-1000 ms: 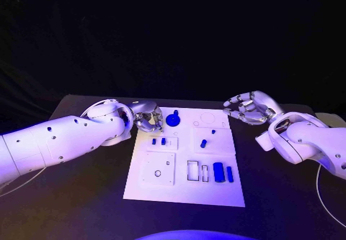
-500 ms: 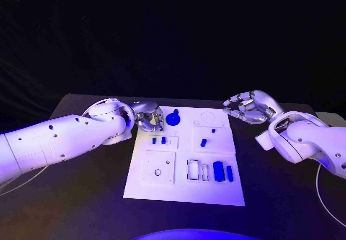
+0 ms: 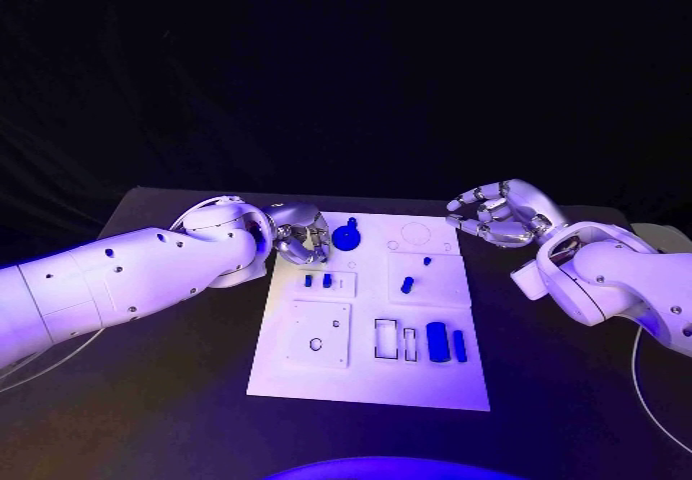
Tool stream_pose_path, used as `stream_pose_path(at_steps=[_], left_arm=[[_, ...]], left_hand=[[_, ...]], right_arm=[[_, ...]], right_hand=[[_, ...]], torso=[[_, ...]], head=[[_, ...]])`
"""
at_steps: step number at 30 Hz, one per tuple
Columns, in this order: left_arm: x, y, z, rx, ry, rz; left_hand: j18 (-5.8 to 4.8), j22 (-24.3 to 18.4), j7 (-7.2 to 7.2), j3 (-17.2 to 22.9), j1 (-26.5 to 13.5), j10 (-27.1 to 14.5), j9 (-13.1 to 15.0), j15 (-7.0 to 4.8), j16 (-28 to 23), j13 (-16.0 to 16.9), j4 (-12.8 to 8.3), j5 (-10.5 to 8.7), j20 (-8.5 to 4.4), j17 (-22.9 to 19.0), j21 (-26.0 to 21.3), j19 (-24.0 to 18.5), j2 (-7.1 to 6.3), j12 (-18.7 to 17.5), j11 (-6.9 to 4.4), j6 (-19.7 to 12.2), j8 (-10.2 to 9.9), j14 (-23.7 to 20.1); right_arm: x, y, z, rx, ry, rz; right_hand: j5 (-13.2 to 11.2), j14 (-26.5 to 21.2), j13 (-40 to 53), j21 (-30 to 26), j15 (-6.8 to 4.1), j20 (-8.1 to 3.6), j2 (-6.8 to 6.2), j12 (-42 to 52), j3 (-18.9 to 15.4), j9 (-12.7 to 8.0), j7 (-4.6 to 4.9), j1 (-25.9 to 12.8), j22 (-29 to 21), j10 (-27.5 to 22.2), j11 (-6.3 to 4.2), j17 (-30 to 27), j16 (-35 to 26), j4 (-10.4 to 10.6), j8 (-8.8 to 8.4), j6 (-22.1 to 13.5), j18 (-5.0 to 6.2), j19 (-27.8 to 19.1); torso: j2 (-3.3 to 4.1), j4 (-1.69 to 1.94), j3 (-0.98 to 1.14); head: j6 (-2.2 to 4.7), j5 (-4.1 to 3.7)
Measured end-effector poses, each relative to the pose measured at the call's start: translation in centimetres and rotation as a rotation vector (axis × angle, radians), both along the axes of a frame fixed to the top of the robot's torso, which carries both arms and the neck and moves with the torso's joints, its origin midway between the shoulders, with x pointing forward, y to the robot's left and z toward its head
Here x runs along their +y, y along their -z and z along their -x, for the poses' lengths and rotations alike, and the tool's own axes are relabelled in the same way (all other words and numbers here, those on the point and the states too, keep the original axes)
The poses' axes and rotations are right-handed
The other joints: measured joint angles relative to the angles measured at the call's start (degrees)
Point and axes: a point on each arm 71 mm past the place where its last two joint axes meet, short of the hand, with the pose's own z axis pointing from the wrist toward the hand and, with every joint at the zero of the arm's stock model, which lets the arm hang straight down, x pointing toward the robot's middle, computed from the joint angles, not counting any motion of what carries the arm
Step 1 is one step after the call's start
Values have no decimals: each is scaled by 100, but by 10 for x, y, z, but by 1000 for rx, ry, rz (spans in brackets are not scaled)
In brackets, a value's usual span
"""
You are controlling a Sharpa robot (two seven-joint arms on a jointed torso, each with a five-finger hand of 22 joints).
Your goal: Assemble the parts on the task board
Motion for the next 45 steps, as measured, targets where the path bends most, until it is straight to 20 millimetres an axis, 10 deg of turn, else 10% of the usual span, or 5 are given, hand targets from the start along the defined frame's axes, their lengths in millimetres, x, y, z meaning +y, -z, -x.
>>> stream_pose_path(at_steps=[27, 45], left_arm=[[-4, 4, -3, 20, 4, -38], [-2, 7, -2, 33, 3, -46]], left_hand=[[1, -46, -1, -47, -57, 0, -1, 2, -22, 0, 16, 0, 0, -39, -27, 0, -10, -88, 0, -2, -60, -2], [1, -255, 143, -174, -212, -54, -79, 103, -67, 0, 111, 1, 82, -205, -180, -107, -166, -434, 95, -352, -505, -104]], right_arm=[[0, 0, 0, 0, -1, 0], [0, 1, 0, 1, -1, 0]], right_hand=[[0, 0, -7, 0, 0, 0, 0, 0, 0, -7, 0, 0, 3, 0, 0, -2, 0, 0, 0, 0, 0, 0], [0, 0, -19, -25, 0, 0, 0, 0, 0, -7, 0, 0, 2, 0, 0, -3, -22, 0, 0, 0, 0, 0]], torso=[[-3, 5, 0], [-5, 5, -3]], head=[[-28, -12], [-12, -8]])
